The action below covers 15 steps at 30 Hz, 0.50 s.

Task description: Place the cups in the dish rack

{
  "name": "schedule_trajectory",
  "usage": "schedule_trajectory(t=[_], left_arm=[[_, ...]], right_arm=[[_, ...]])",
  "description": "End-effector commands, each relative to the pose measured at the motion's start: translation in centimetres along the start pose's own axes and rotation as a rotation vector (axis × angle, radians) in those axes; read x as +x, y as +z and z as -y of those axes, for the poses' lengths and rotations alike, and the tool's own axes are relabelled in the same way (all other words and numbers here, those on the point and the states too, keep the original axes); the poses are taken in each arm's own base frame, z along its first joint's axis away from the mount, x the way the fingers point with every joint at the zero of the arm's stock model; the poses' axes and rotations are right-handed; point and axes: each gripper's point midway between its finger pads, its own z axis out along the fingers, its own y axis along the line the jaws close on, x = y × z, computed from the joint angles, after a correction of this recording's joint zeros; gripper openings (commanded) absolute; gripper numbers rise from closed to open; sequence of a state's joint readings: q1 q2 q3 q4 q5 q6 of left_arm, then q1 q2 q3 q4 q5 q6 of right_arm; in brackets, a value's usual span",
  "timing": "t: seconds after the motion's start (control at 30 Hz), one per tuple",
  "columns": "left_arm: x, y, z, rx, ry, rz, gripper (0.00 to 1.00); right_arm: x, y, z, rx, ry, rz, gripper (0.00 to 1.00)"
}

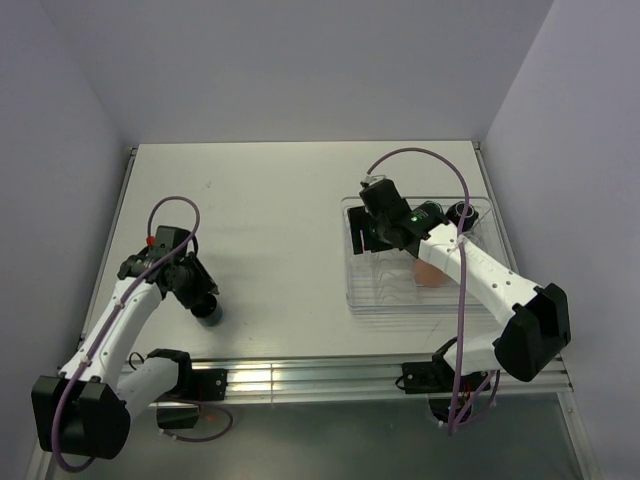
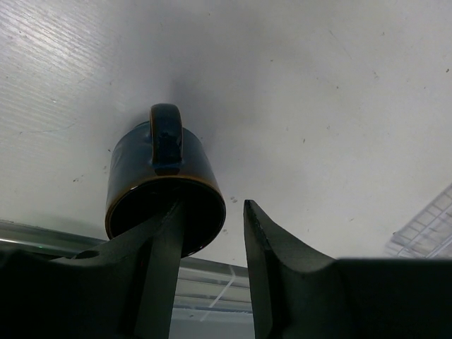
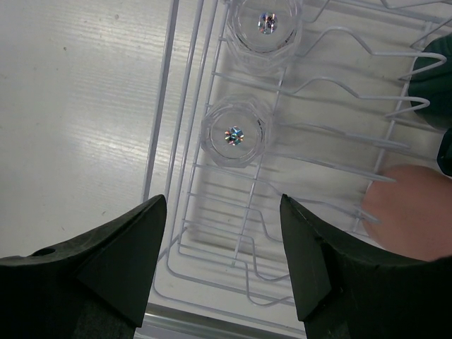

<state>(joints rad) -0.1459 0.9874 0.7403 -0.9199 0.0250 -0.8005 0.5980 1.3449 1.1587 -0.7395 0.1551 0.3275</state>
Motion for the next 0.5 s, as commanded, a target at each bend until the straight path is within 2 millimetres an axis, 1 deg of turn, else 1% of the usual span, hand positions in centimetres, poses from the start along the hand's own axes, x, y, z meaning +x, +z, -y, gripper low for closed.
schedule_trajectory(t=[0.0,0.47], left_arm=[[-0.8,0.4,0.5,0.005,-0.016,0.030,0.44],[-0.1,1.5,0.2,-0.041,-0.010,-0.022,0.43]], right_arm=[[-0.9,-0.1,-0.5,-0.020,-0.005,0.044,0.73],[-0.8,0.3,-0.7,-0.036,-0.018,0.042,0.73]])
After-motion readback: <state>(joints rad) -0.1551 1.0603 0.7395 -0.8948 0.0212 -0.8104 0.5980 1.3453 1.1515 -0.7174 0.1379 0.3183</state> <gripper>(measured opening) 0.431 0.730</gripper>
